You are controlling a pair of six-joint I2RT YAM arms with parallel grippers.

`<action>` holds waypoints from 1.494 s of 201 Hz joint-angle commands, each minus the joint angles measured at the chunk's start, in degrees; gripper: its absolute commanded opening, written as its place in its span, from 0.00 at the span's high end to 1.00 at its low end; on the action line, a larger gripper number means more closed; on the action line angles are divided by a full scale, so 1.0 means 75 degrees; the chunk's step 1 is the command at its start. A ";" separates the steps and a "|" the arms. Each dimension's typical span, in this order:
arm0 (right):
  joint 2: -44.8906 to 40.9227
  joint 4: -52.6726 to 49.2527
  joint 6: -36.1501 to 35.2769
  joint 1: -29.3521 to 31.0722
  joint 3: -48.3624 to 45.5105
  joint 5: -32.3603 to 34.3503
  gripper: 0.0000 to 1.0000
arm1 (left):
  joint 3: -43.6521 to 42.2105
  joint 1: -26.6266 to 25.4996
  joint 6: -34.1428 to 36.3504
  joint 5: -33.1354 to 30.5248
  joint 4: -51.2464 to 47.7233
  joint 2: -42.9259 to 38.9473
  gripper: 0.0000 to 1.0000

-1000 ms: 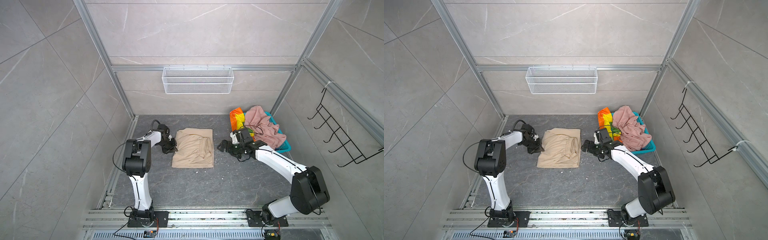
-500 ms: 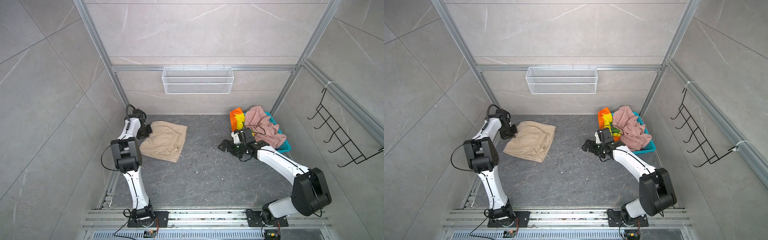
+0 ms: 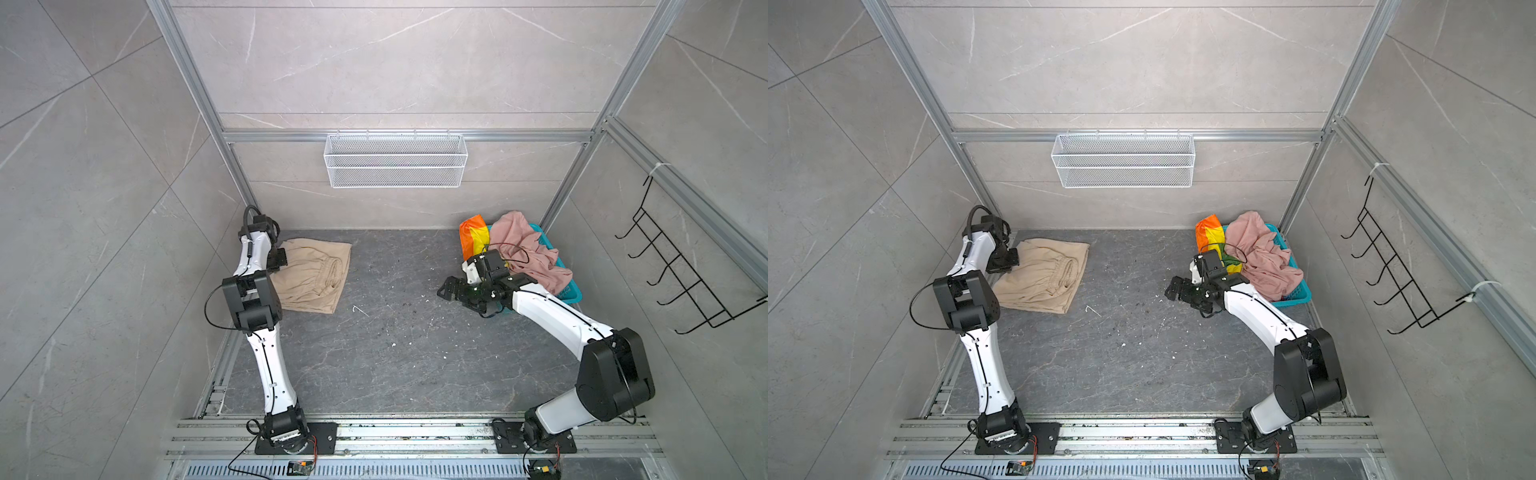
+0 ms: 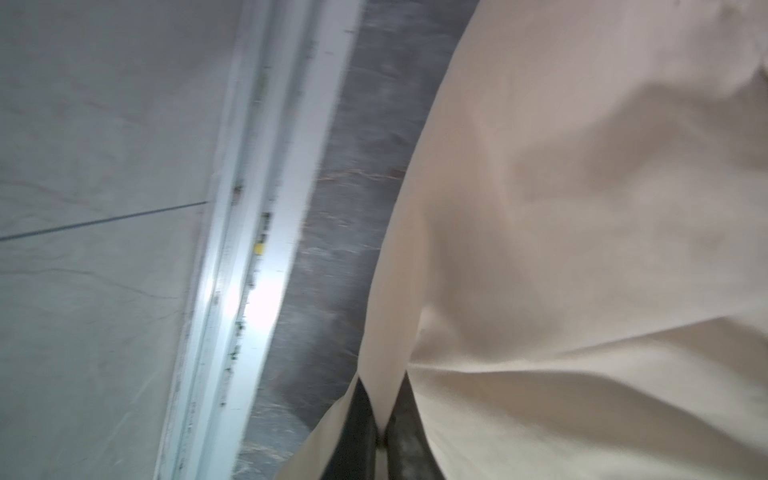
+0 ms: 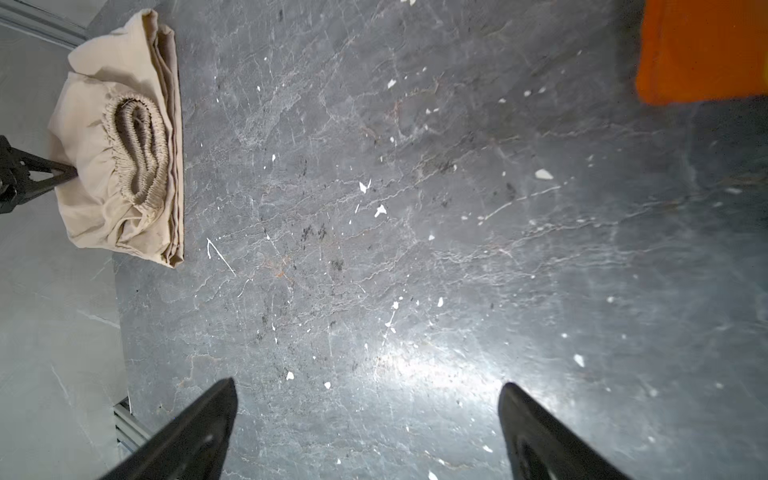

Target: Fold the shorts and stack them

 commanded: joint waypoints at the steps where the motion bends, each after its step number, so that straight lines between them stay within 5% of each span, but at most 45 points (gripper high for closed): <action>1: 0.0120 -0.0496 -0.0284 -0.0339 0.0632 0.0276 0.01 | 0.0351 0.0093 0.0099 -0.0641 -0.0273 0.0172 1.00; 22: 0.0114 -0.0705 -0.0311 -0.0699 0.1009 0.0311 0.01 | 0.0527 0.0090 0.0214 -0.0333 -0.0313 0.0272 0.99; 49: 0.0151 -0.0944 -0.0307 -0.1435 0.1556 0.0333 0.01 | 0.0647 0.0093 -0.0071 -0.0280 -0.0443 0.0052 0.52; 59: 0.0195 -0.1022 -0.0293 -0.1785 0.1772 0.0333 0.00 | 0.0607 0.0082 -0.0162 -0.0191 -0.0432 -0.0160 0.06; 63: 0.0231 -0.1034 -0.0288 -0.1899 0.1838 0.0349 0.00 | 0.0579 0.0082 -0.0192 -0.0155 -0.0432 -0.0266 0.01; 107: 0.1236 -0.1192 -0.0380 -0.2828 0.2819 0.0828 0.00 | -0.0462 -0.0722 -0.0363 0.0243 0.0336 -0.1988 0.00; 149: 0.1574 -0.1071 -0.0290 -0.3708 0.2843 0.1154 0.01 | -0.1550 -0.3687 0.0964 -0.1598 0.1748 -0.3192 0.01; 195: 0.1666 -0.0608 -0.0278 -0.3753 0.2110 0.0559 0.02 | -0.0872 -0.6431 0.2046 -0.3129 0.2458 -0.2559 0.00; 239: 0.1674 -0.0320 -0.0304 -0.3544 0.1470 0.0289 0.11 | -0.0113 -0.7384 0.1465 -0.2447 0.2151 -0.1905 0.00; 264: 0.1816 -0.0280 -0.0284 -0.3495 0.1503 0.0203 0.28 | -0.0093 -0.7524 0.1028 -0.1861 0.2024 -0.1896 0.00; 300: 0.1846 -0.0388 -0.0263 -0.3436 0.1738 0.0154 0.69 | -0.0274 -0.7536 0.0622 -0.1716 0.1727 -0.2043 0.00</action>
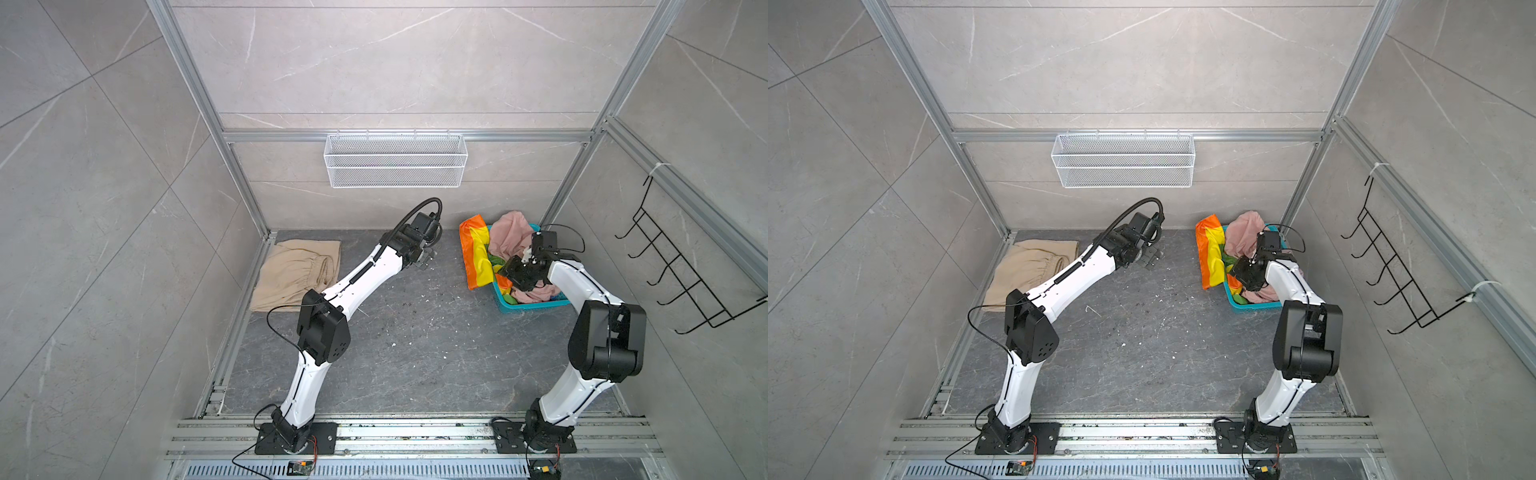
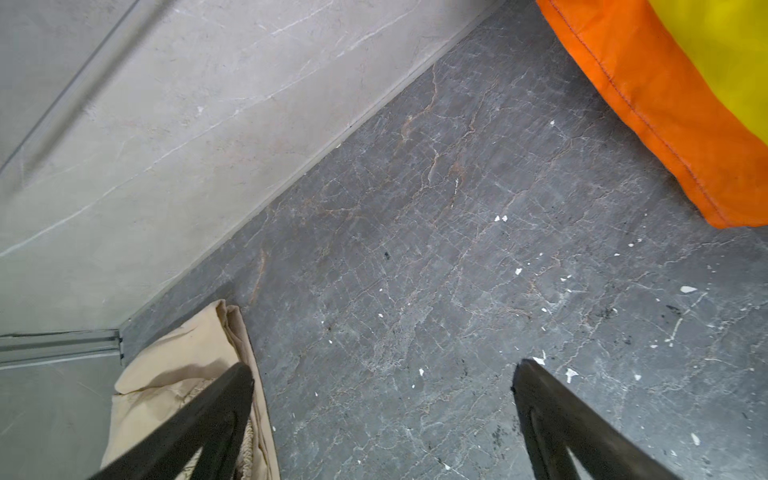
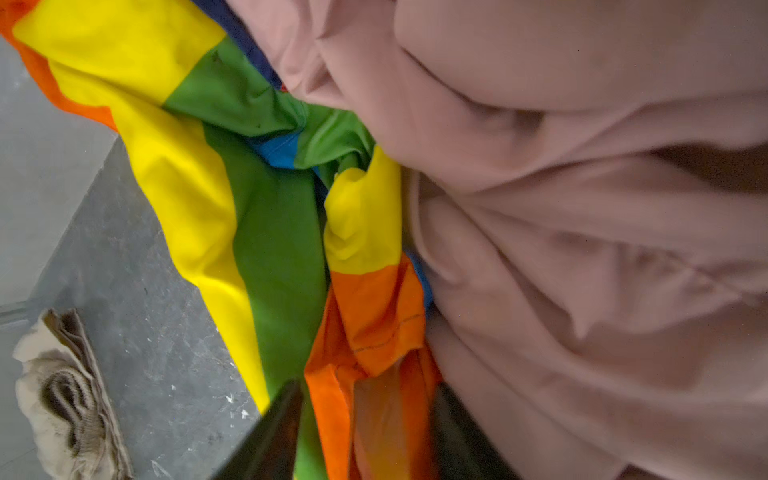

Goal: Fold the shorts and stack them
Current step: 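Grasp the rainbow cloth in the teal basket with the right gripper while left withdraws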

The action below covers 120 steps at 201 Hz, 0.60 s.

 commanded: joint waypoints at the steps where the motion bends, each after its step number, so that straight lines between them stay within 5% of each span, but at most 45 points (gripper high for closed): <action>1: 0.0098 -0.0011 -0.0047 0.0058 0.0199 -0.0110 0.70 | 0.0145 -0.0032 -0.0468 0.0188 -0.0295 -0.0187 0.00; 34: -0.0158 -0.0049 0.0023 0.0069 0.0258 -0.0215 1.00 | -0.0291 -0.0023 -0.0756 0.0189 -0.0275 -0.0508 0.00; 82: -0.0540 -0.0632 -0.0128 0.0070 0.0858 -0.0083 1.00 | -0.0859 -0.0025 -0.1187 0.0482 -0.0201 -0.0993 0.00; 97: -0.0614 -0.0862 -0.0296 0.0069 0.0791 0.0135 0.78 | -0.1023 -0.0020 -0.1251 0.0527 -0.0181 -0.1108 0.00; 120: -0.0825 -0.0833 -0.0472 0.0069 0.0290 0.0409 0.64 | -0.1309 -0.0020 -0.1368 0.0671 -0.0127 -0.1324 0.00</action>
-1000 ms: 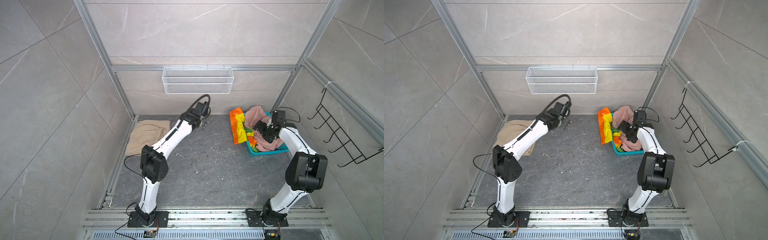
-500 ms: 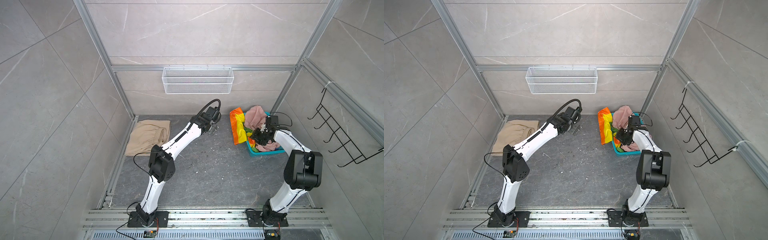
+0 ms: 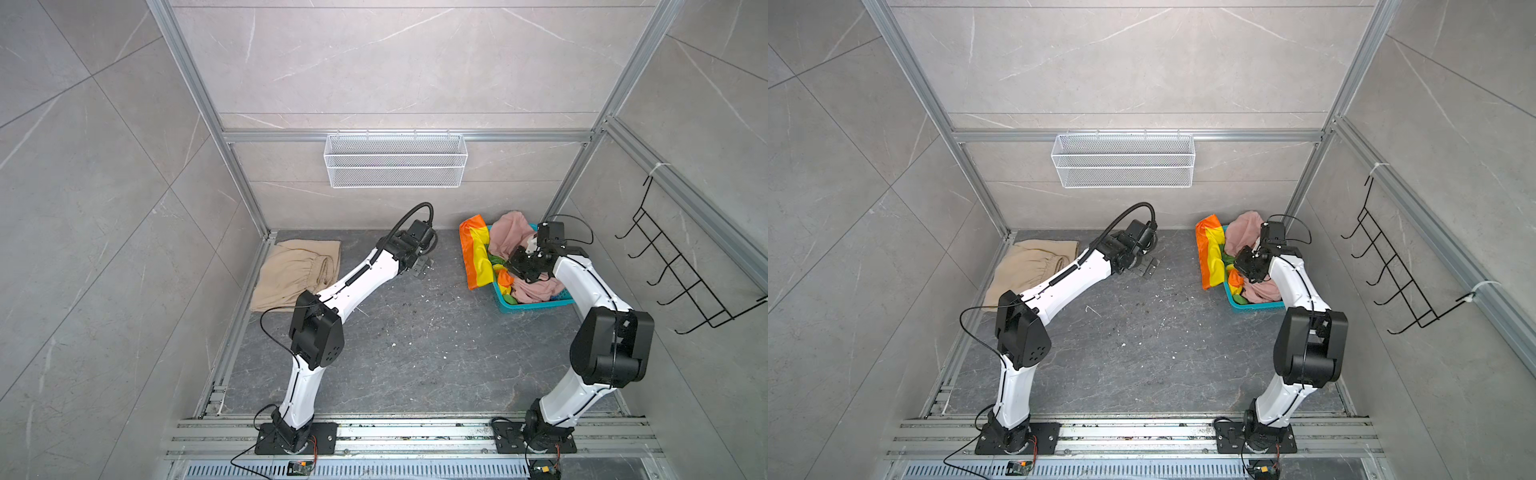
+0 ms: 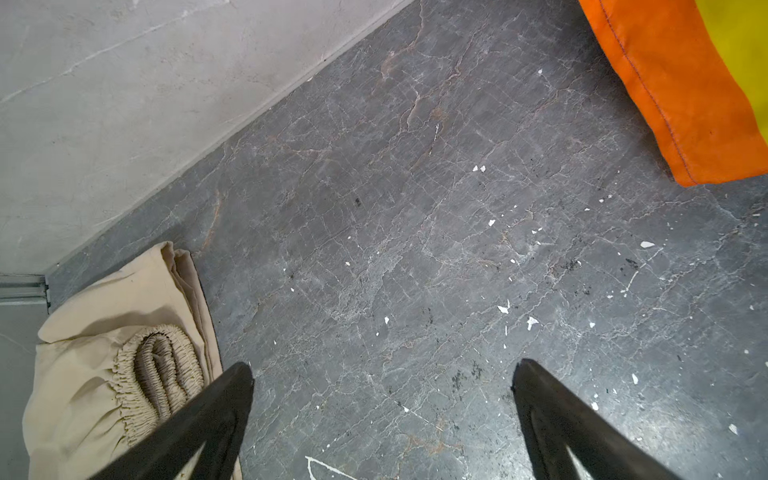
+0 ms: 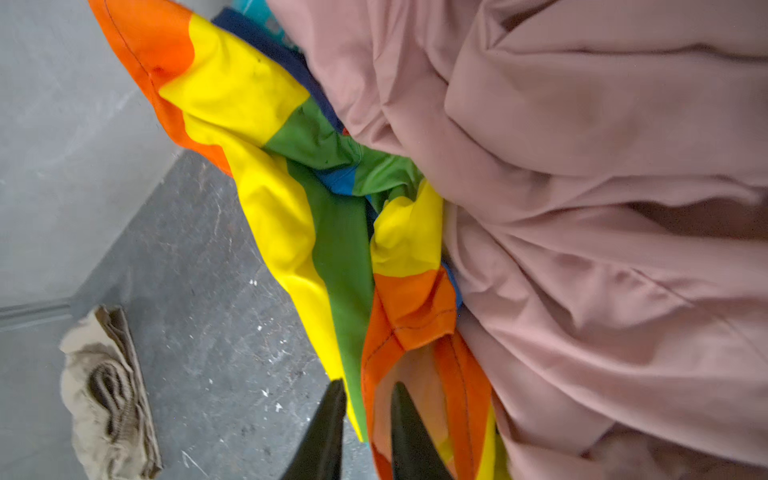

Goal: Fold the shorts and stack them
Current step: 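Grasp the rainbow cloth in the teal basket with the right gripper while left withdraws, then lift the rainbow cloth high out of the basket with the right gripper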

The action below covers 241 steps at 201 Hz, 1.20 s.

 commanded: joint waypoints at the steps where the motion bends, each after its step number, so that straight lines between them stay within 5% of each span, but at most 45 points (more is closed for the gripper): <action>1: -0.0361 -0.0379 -0.0275 0.0058 -0.0335 0.0399 0.63 | -0.0182 -0.0008 -0.0313 0.0224 0.0120 -0.0683 0.00; 33: -0.0282 -0.0260 -0.0429 0.0058 -0.0748 0.0458 0.48 | -0.0512 -0.0008 -0.0471 0.0495 0.0192 -0.0898 0.00; 64: -0.0014 -0.0122 -0.0456 0.0189 -0.0915 0.0353 0.46 | -0.0797 -0.0008 -0.0563 0.0569 0.0221 -0.1066 0.00; 79: 0.0105 -0.0083 -0.0454 0.0288 -0.0876 0.0373 0.56 | -0.0895 -0.0014 -0.0600 0.0580 0.0245 -0.1104 0.00; 109: 0.0189 -0.0078 -0.0323 0.0339 -0.0533 0.0280 1.00 | -0.0899 -0.0010 -0.0712 0.0813 0.0195 -0.1126 0.00; 241: 0.0489 -0.1934 0.0236 0.0338 0.5730 -0.0379 1.00 | -0.0886 -0.0008 -0.0854 0.1002 0.0169 -0.1283 0.00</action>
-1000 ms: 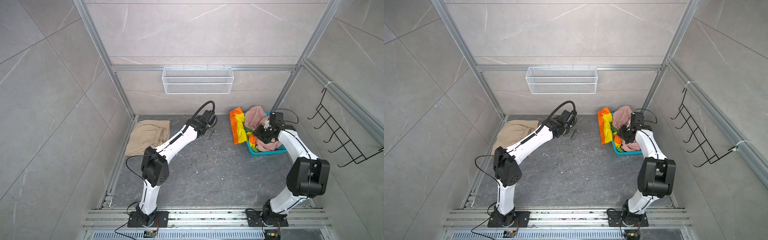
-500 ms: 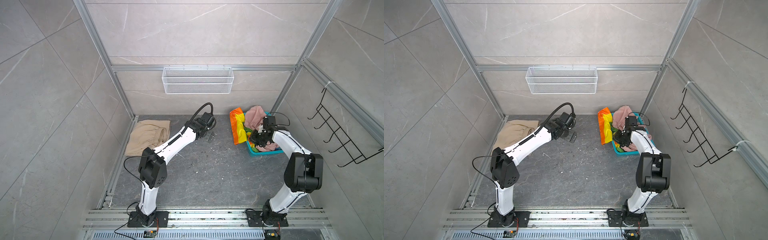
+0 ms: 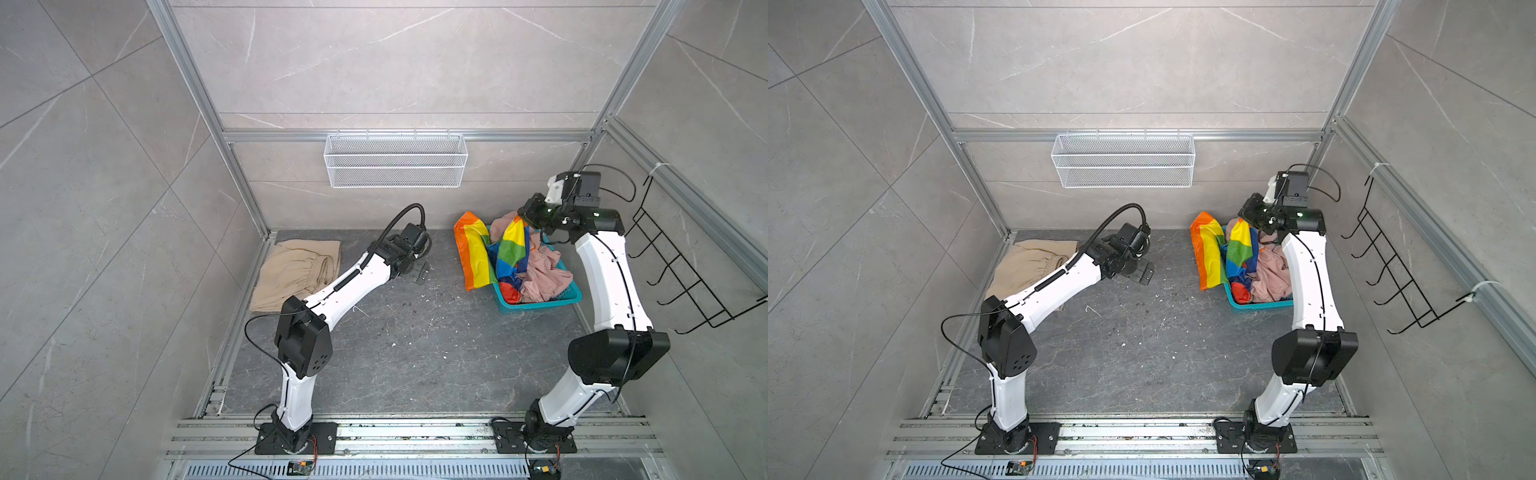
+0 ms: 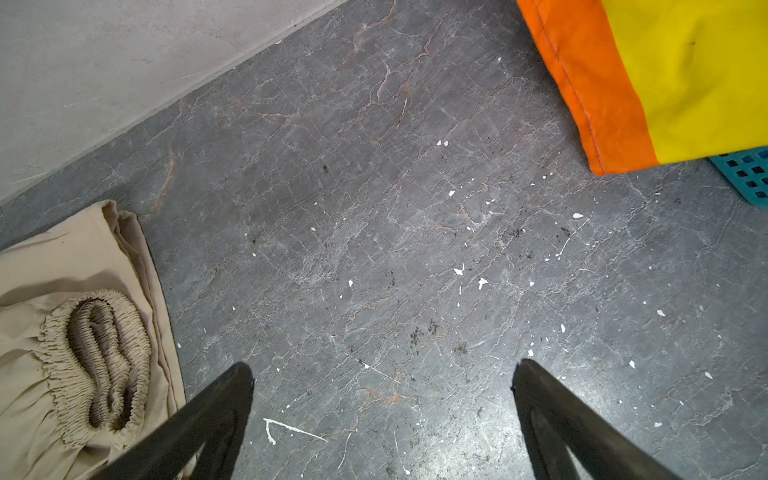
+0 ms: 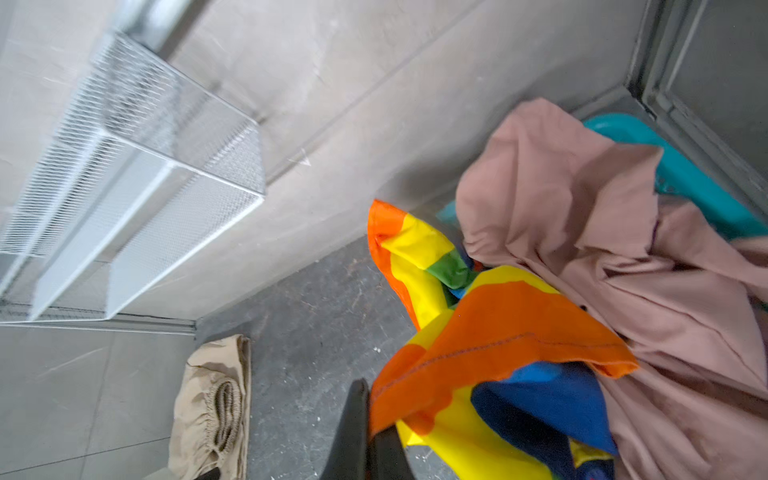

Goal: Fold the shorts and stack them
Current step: 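Lift the rainbow cloth high out of the basket with the right gripper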

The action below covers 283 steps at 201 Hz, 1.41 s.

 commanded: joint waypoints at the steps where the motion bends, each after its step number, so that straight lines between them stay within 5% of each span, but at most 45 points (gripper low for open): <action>1: 0.0307 -0.0525 0.0151 0.0018 0.1073 -0.0227 1.00 | 0.0067 -0.0008 -0.0157 0.0146 0.0119 -0.0474 0.00; 83: 0.1547 -0.0409 0.0952 -0.0236 0.4996 -0.1273 1.00 | -0.0300 -0.0009 -0.0215 0.0134 0.0231 -0.0748 0.00; 140: 0.1444 0.1668 0.1864 -0.0315 0.4978 -0.2492 1.00 | -0.0447 -0.0009 -0.0238 0.0171 0.0307 -0.0806 0.00; 196: 0.1097 0.2997 0.2074 -0.0542 0.5068 -0.2546 1.00 | -0.0558 -0.0008 -0.0332 0.0286 0.0364 -0.0873 0.00; 283: 0.1619 0.5399 0.4482 -0.0673 0.6177 -0.3361 1.00 | -0.0737 -0.0008 -0.0562 0.0505 0.0506 -0.0975 0.00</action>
